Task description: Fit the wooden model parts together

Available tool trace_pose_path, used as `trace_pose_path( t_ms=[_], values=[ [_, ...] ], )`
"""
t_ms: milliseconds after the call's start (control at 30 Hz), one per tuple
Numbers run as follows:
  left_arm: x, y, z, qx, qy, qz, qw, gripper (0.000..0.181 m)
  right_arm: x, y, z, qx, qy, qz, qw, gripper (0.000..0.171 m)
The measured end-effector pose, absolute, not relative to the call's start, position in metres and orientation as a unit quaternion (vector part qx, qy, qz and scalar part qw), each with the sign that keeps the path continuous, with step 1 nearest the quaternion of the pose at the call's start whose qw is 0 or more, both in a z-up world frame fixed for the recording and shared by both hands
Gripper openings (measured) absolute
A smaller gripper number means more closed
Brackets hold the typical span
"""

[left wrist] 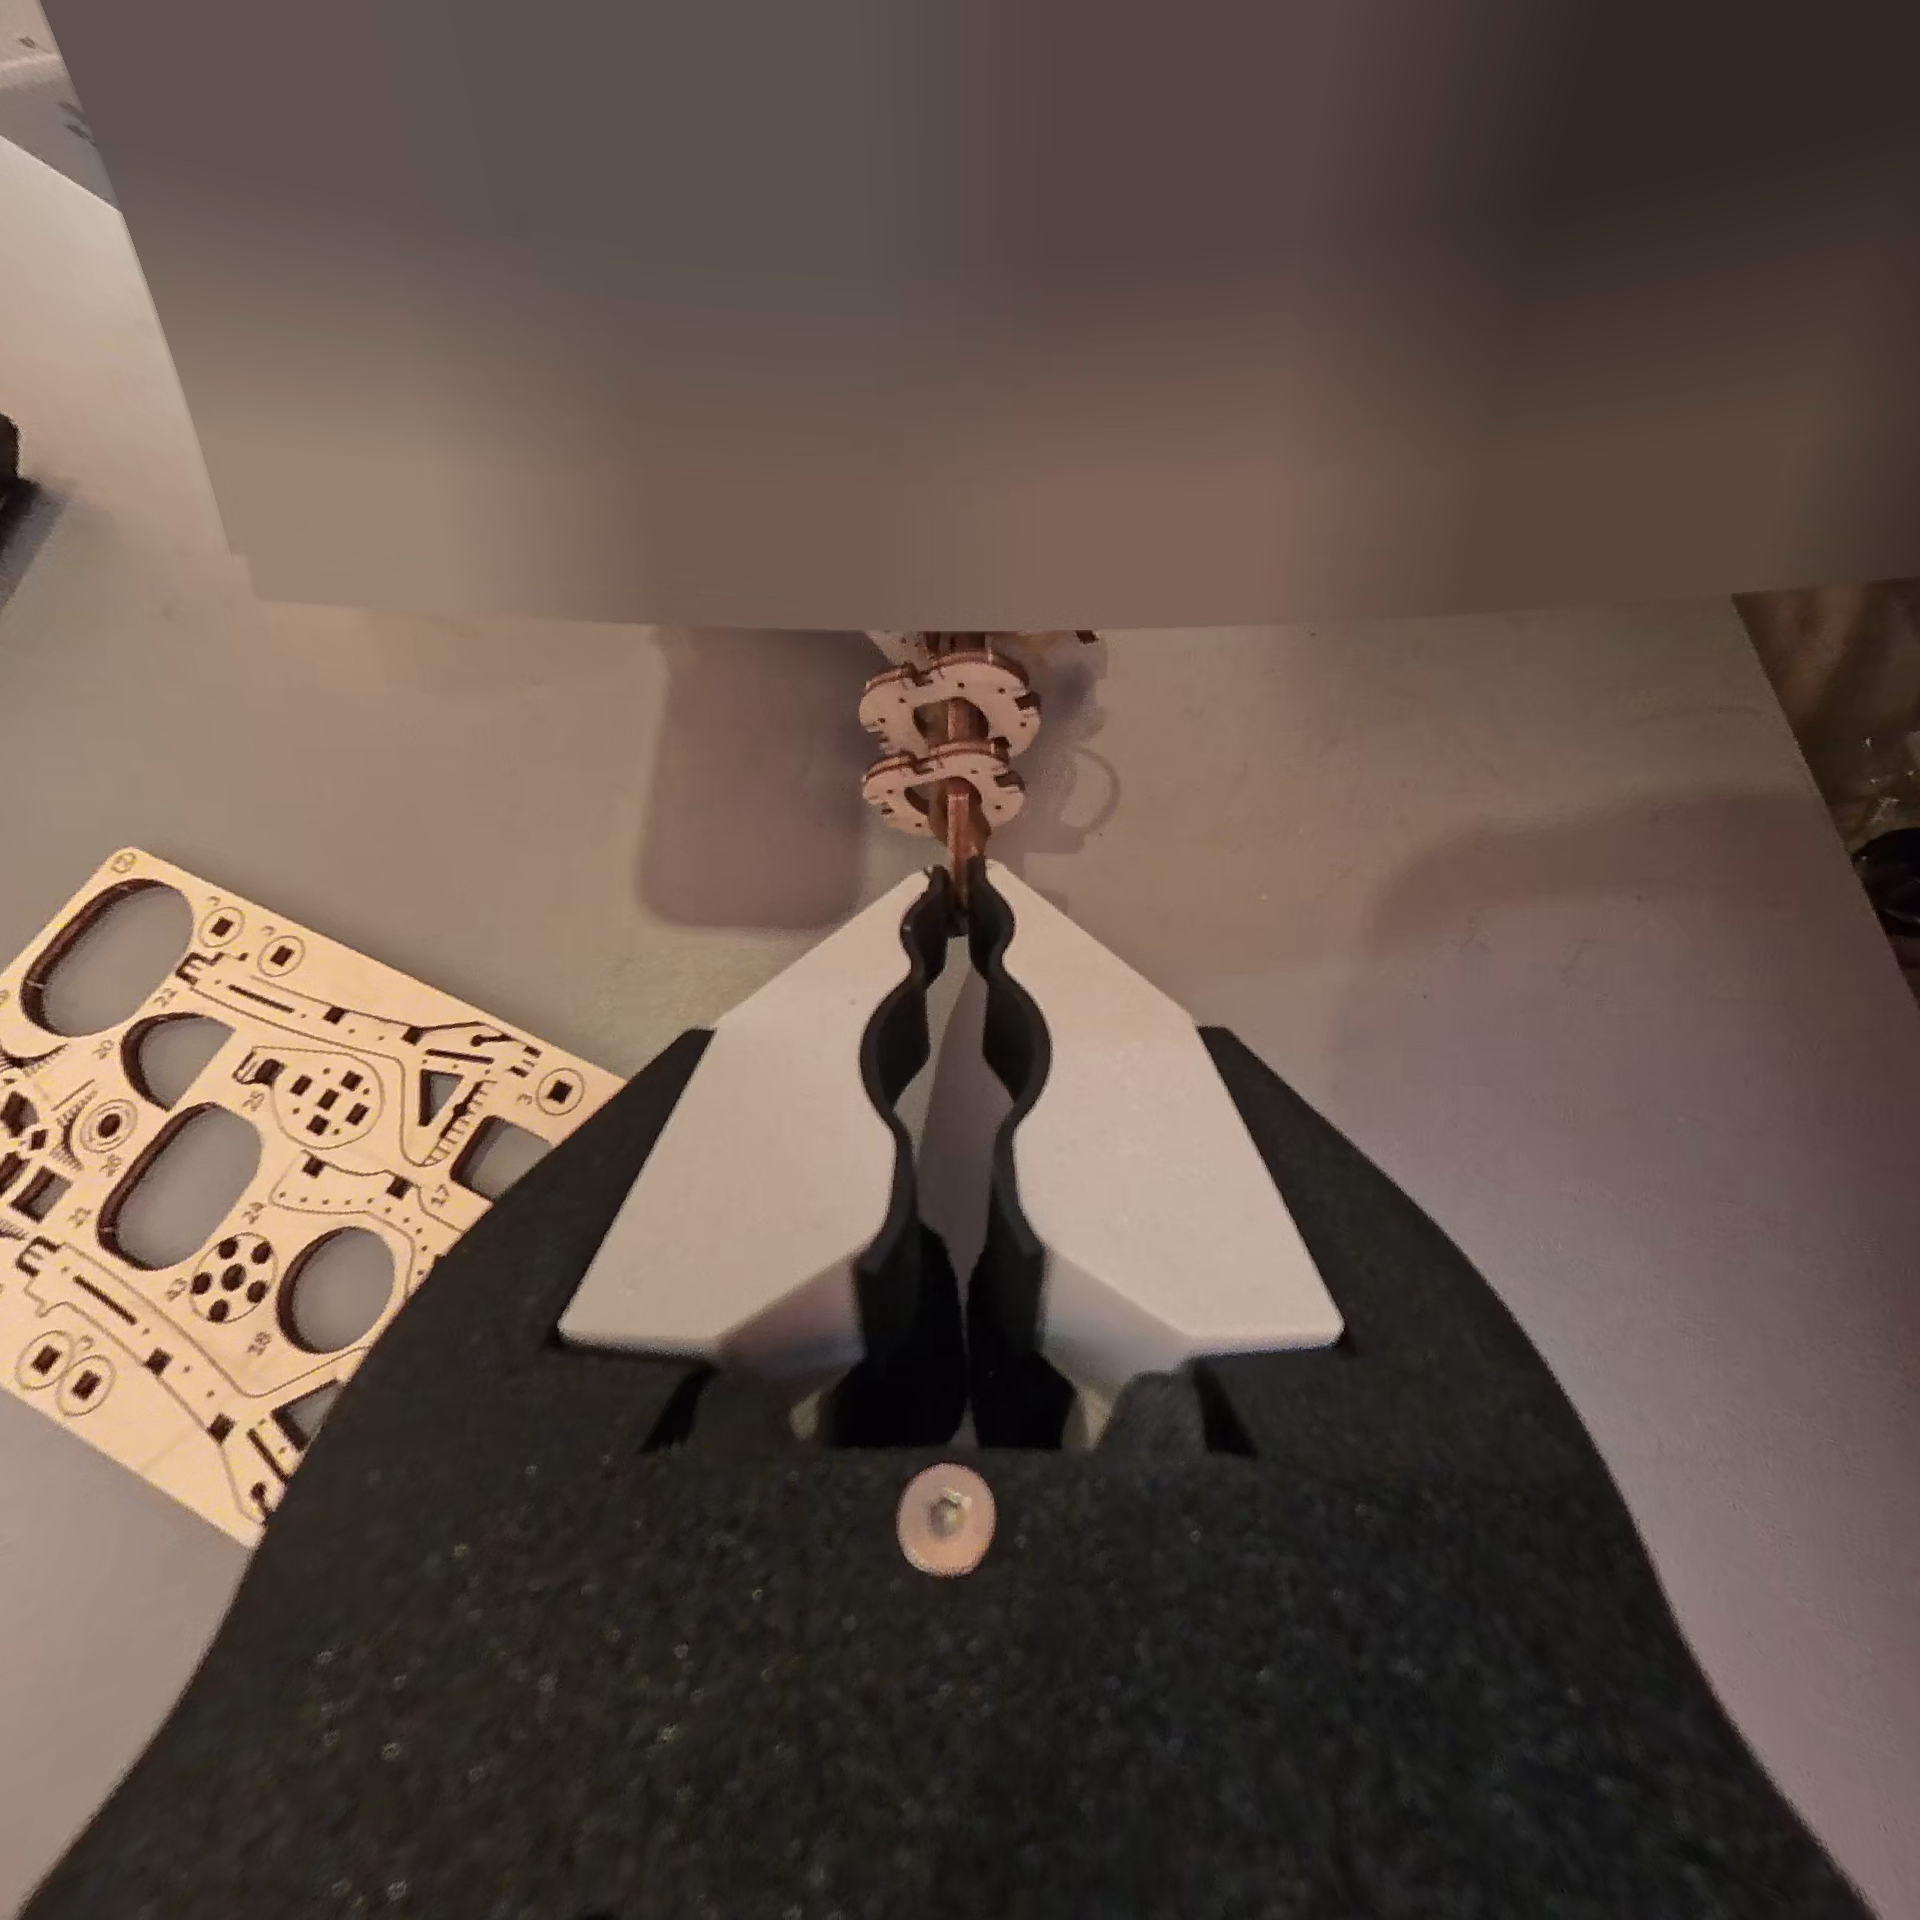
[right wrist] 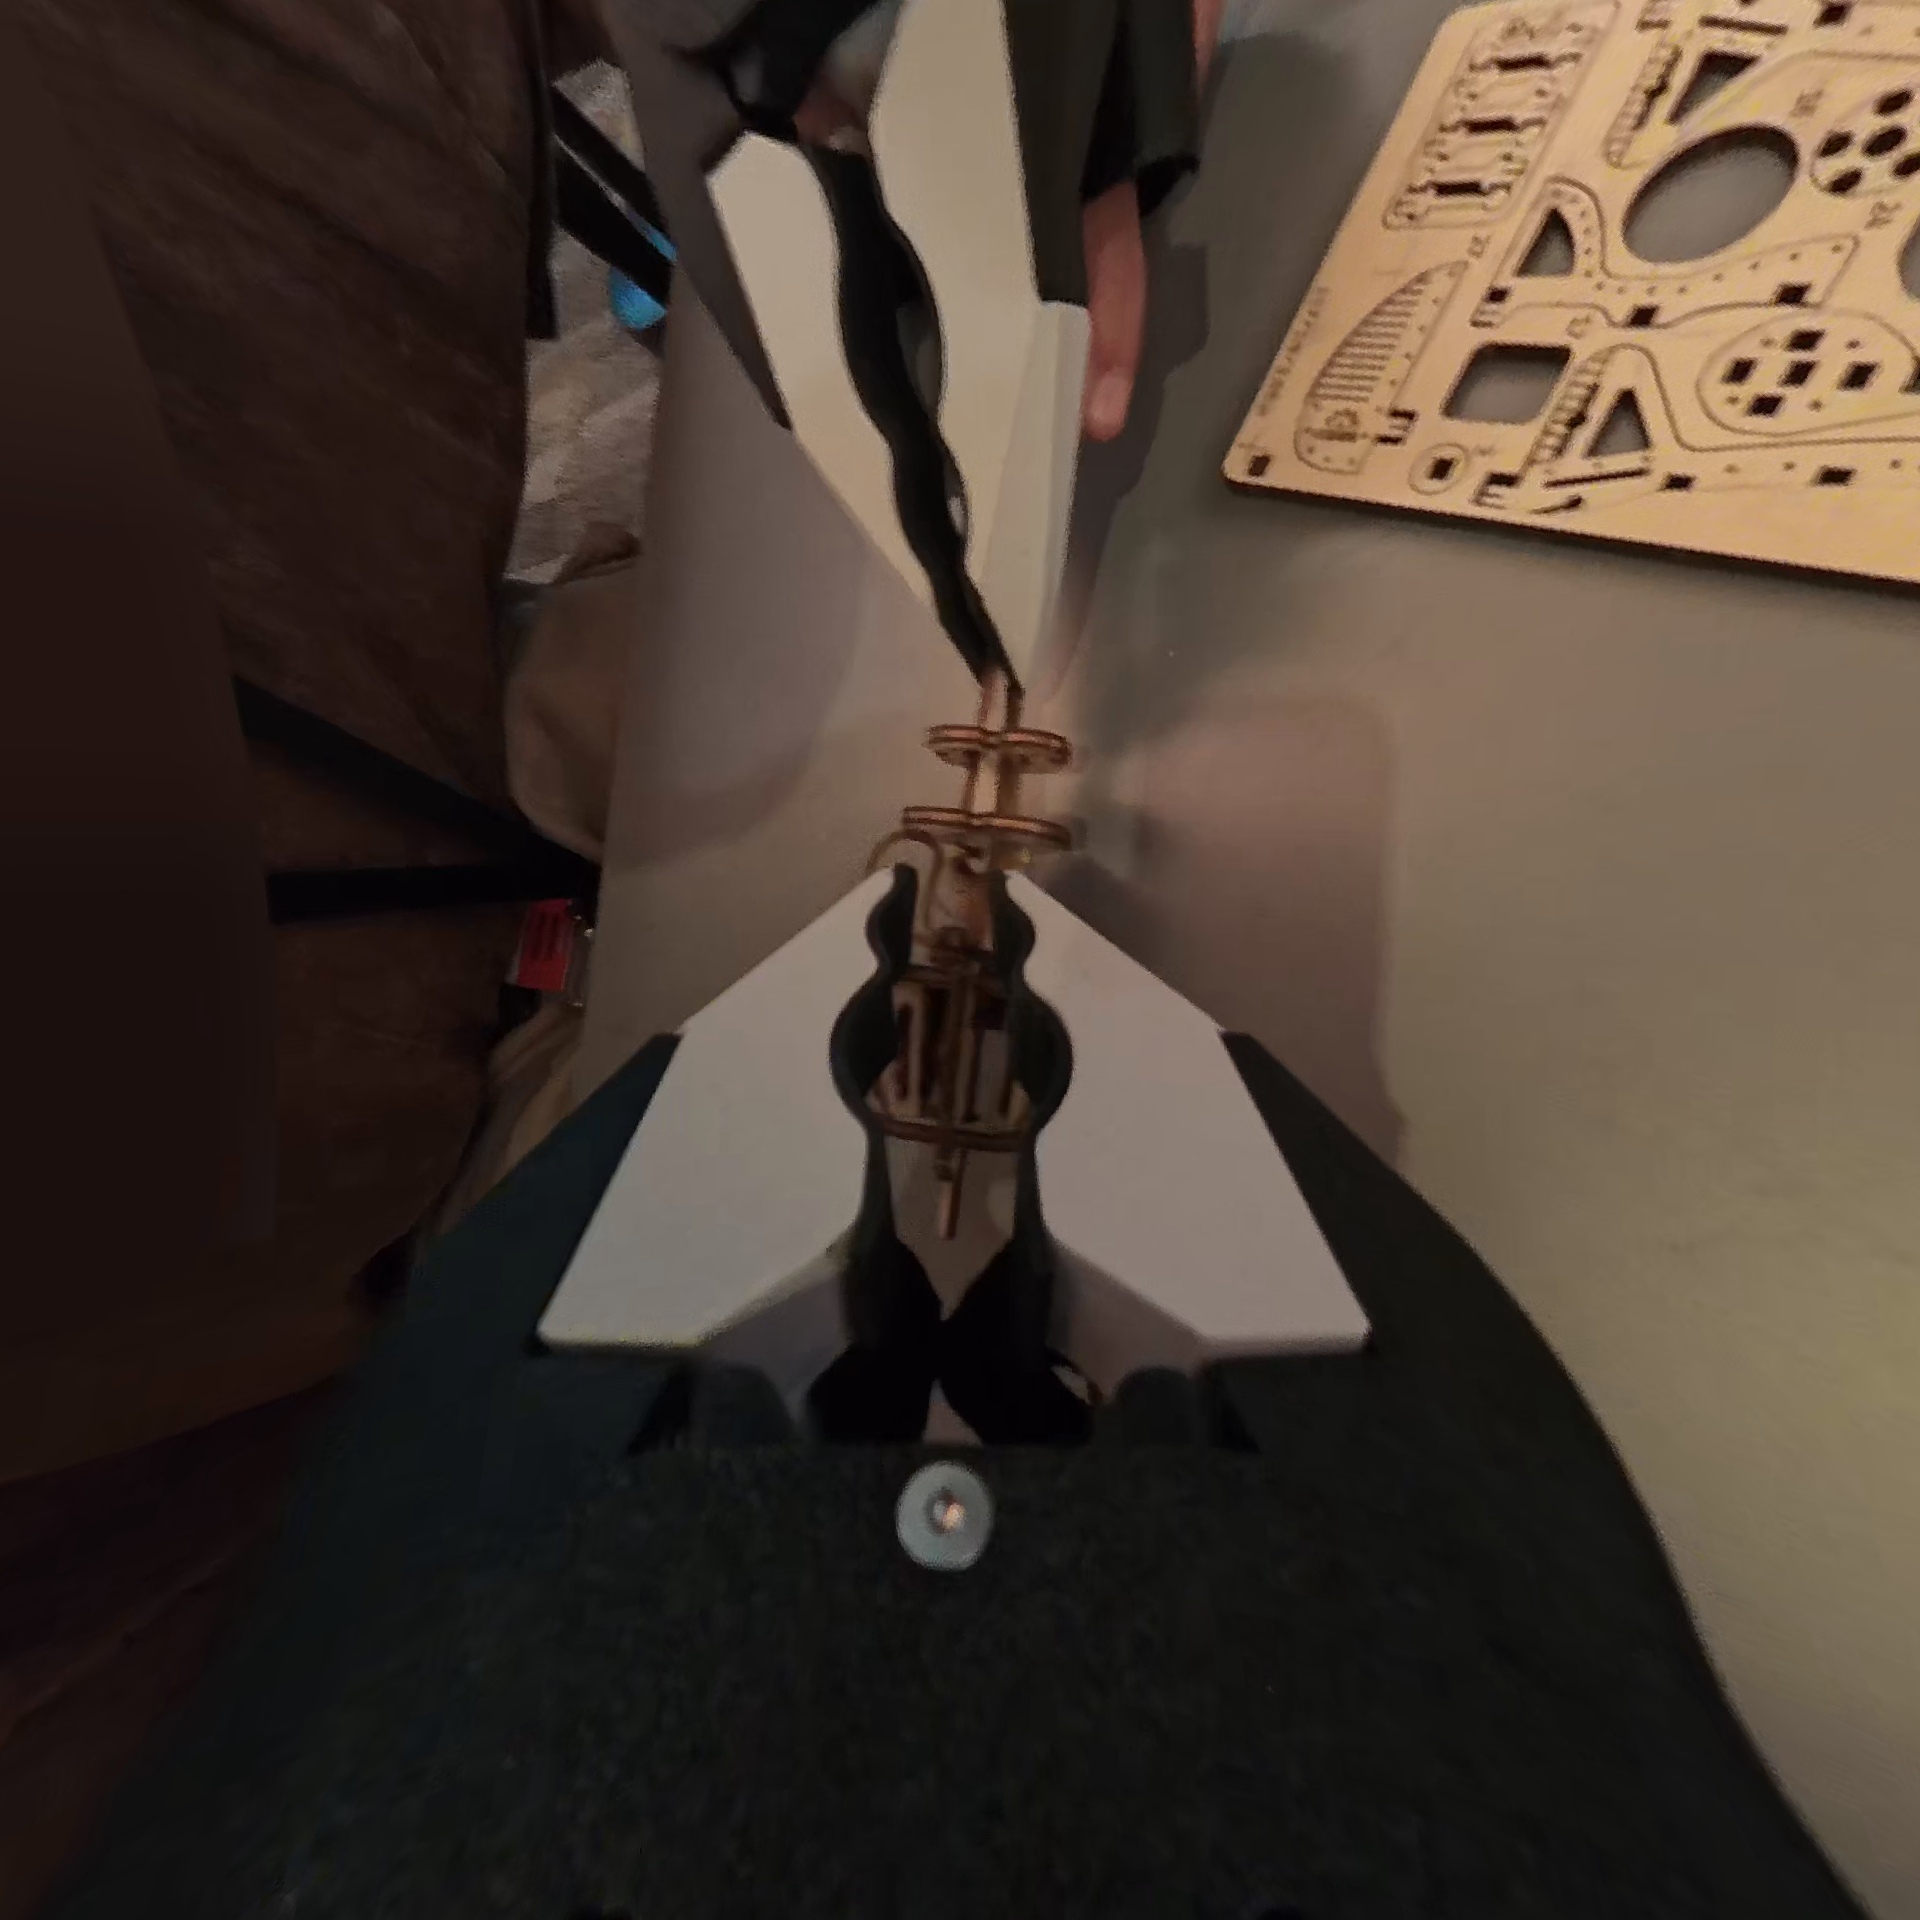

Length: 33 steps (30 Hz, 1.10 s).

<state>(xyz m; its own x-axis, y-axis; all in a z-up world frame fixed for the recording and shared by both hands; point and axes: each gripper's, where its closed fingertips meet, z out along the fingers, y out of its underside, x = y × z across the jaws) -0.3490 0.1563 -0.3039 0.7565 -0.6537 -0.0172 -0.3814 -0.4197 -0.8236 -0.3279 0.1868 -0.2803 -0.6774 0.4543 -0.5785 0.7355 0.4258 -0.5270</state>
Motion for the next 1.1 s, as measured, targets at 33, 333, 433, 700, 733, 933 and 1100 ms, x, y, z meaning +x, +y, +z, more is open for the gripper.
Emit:
trace_pose_path(
  t_ms=[33, 333, 433, 700, 733, 933, 1100],
  values=[
    [-0.349, 0.156, -0.304, -0.829, 0.312, -0.155, 0.438, 0.000, -0.326, 0.183, -0.277, 0.354, 0.827, -0.401, 0.175, 0.015],
    [-0.350, 0.158, -0.304, -0.831, 0.306, -0.156, 0.438, 0.000, -0.317, 0.168, -0.288, 0.353, 0.871, -0.327, 0.102, 0.016],
    [-0.350, 0.157, -0.304, -0.830, 0.307, -0.156, 0.438, 0.000, -0.317, 0.171, -0.296, 0.347, 0.881, -0.308, 0.090, 0.003],
    [-0.351, 0.158, -0.303, -0.829, 0.306, -0.154, 0.443, 0.000, -0.325, 0.185, -0.294, 0.365, 0.874, -0.310, 0.089, 0.000],
    [-0.351, 0.158, -0.303, -0.828, 0.307, -0.154, 0.443, 0.000, -0.325, 0.186, -0.295, 0.368, 0.872, -0.308, 0.093, 0.000],
    [-0.350, 0.157, -0.304, -0.828, 0.314, -0.147, 0.440, 0.000, -0.323, 0.187, -0.302, 0.382, 0.859, -0.314, 0.136, 0.000],
    [-0.348, 0.157, -0.303, -0.824, 0.318, -0.146, 0.446, 0.000, -0.327, 0.189, -0.303, 0.390, 0.860, -0.301, 0.134, 0.000]
  ],
)
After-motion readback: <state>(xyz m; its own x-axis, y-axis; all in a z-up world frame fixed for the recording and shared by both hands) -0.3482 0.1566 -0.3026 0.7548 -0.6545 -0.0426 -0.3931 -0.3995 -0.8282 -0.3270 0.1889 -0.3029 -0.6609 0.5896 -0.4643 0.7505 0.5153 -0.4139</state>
